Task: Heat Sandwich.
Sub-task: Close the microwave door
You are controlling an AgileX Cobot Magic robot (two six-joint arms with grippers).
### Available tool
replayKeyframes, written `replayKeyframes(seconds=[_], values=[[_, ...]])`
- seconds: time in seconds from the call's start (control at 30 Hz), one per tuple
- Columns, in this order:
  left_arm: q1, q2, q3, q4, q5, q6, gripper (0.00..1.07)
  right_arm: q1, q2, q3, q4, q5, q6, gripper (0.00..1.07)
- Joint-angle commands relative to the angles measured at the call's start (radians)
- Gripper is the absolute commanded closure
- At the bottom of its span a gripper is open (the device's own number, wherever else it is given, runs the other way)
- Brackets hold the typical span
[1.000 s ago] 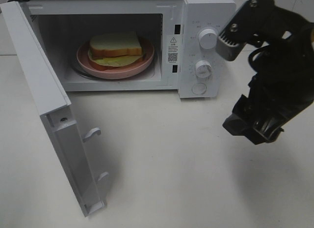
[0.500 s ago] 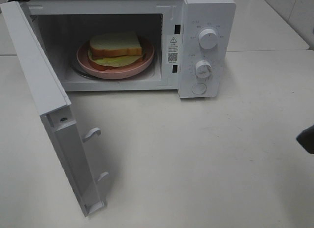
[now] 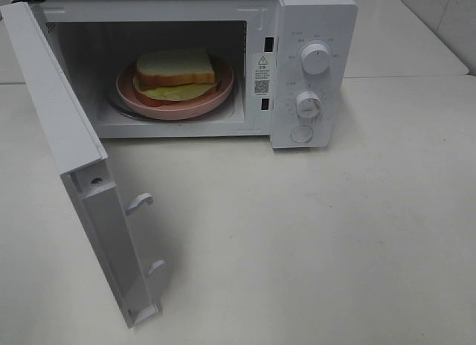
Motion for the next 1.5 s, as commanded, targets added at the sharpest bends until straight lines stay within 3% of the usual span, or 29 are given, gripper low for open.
replayKeyframes(seconds=[0.03,0.43,0.6,1.07,1.5], values=[[-0.002,-0.026,0.003,-0.01,-0.005,0.0,0.1,-0.04,-0.055,0.028,-0.005,0.043,0.018,0.31],[-0.002,-0.026,0.003,-0.01,-0.005,0.0,0.1,-0.256,-0.239,0.203,0.003,-0.043,0.041,0.31],[-0.002,-0.026,0.003,-0.01,-0.005,0.0,0.1,-0.393,-0.373,0.275,0.022,-0.095,0.041,0.31],[-0.002,-0.026,0.003,-0.01,-0.005,0.0,0.1,-0.624,-0.612,0.334,0.074,-0.178,0.03,0.31],[-0.002,-0.026,0.003,-0.01,-0.005,0.0,0.1,-0.636,-0.612,0.334,0.074,-0.178,0.029,0.31]])
